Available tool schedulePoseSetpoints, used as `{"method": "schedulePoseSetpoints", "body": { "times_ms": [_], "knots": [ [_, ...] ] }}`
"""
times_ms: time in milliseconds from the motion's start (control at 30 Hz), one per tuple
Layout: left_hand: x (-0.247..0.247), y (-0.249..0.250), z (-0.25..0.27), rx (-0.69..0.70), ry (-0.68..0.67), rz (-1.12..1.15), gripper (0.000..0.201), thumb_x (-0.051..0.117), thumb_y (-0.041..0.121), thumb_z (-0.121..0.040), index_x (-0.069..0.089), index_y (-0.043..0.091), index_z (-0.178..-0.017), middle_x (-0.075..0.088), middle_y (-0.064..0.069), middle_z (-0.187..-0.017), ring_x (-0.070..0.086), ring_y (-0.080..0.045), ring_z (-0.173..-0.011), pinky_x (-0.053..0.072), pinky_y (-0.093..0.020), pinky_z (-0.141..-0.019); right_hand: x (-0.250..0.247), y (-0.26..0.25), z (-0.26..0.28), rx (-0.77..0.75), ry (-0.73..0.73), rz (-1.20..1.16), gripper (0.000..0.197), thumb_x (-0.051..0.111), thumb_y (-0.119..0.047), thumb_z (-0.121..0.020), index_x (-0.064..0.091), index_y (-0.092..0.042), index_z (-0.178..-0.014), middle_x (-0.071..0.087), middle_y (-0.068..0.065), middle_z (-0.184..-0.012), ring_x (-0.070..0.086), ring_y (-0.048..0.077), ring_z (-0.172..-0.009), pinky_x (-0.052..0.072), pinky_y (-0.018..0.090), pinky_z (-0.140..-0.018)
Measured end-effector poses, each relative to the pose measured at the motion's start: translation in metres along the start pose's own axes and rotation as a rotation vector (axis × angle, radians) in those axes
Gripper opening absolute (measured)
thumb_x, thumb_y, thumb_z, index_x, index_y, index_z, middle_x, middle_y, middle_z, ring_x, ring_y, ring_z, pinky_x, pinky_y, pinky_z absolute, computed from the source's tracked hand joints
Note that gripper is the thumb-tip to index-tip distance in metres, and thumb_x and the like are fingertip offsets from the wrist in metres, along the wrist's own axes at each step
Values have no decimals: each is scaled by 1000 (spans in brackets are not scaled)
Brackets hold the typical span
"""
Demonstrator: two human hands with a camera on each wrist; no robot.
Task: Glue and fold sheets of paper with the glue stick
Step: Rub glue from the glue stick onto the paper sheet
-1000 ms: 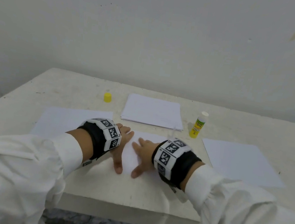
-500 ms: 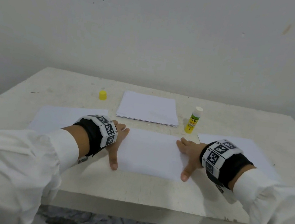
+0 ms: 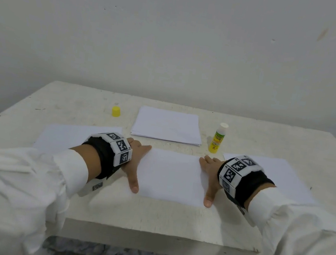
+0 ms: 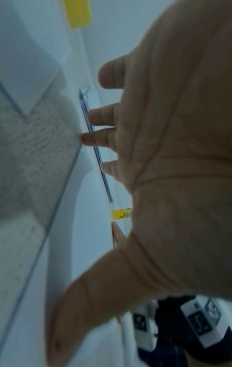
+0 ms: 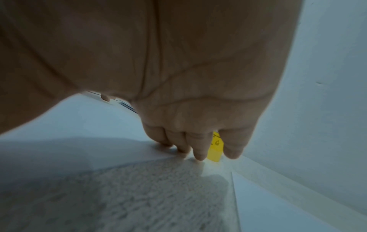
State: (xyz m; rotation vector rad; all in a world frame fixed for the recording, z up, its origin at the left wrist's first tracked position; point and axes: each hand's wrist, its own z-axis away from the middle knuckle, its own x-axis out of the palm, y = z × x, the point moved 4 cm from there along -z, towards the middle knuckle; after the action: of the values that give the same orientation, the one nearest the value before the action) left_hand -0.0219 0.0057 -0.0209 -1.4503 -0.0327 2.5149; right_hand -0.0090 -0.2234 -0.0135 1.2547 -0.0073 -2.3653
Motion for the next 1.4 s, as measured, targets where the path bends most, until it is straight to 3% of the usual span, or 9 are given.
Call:
{"method": "schedulePoseSetpoints", "body": {
  "times_ms": [100,233,333,433,633,733,800,1033,1400],
  "knots": [
    [-1,2,1,-28,50,201,136,84,59,-54,-6,27,-152,24,-4,-154,22,-27,-141,23,-43,-115,2,1,-8,28,-44,-14,150,83,-63,-47,-20,-22,-148,-12,7,-159,0,32,-146,16,56,-115],
    [-4,5,13,-58,106,565,121,84,23,-69,-5,34,-151,38,-9,-146,43,-31,-128,41,-42,-104,10,10,-36,68,9,3,163,78,-76,-16,-17,-41,-143,3,5,-157,17,35,-142,30,60,-105],
    [3,1,23,-60,87,858,89,72,-1,-78,29,33,-148,53,-13,-125,60,-33,-105,54,-42,-88,3,-4,-4,44,7,-53,138,88,-55,-42,3,-30,-147,16,10,-149,25,37,-137,33,57,-105],
    [7,-8,32,-36,171,899,50,65,-2,-84,61,25,-126,60,-2,-118,65,-20,-87,54,-16,-71,-2,-4,19,60,43,-233,95,86,-40,-61,33,-19,-138,32,4,-138,40,28,-126,39,42,-102],
    [-19,-40,40,24,400,1087,39,67,2,-83,66,38,-98,64,8,-96,60,-5,-67,43,-9,-65,-19,5,21,-11,177,-855,34,77,-24,-78,59,-19,-107,55,-7,-94,49,5,-76,40,17,-62],
    [-36,-54,28,-25,460,1056,35,66,3,-84,68,29,-107,63,7,-88,59,-5,-68,40,-5,-63,-39,0,8,52,314,-870,32,64,-8,-87,62,-13,-118,58,1,-123,55,16,-110,46,24,-90],
    [-48,-62,12,-70,484,991,33,66,4,-85,68,23,-111,64,2,-108,63,-10,-85,41,-10,-78,-59,-5,-4,96,392,-813,33,52,-4,-92,59,-9,-124,52,6,-134,49,21,-124,40,28,-103],
    [-82,-70,-70,-133,280,581,53,62,9,-89,49,17,-139,43,-3,-145,45,-20,-130,36,-23,-103,-109,-12,-79,267,367,-591,31,42,-10,-96,52,0,-124,48,15,-136,46,26,-126,37,30,-104],
    [-73,-76,-116,-154,99,197,50,60,15,-89,50,20,-138,38,-6,-143,45,-23,-128,40,-27,-102,-99,-6,-126,413,165,-299,55,50,-22,-93,30,-7,-142,19,14,-148,23,36,-137,29,52,-109]
  ]
}}
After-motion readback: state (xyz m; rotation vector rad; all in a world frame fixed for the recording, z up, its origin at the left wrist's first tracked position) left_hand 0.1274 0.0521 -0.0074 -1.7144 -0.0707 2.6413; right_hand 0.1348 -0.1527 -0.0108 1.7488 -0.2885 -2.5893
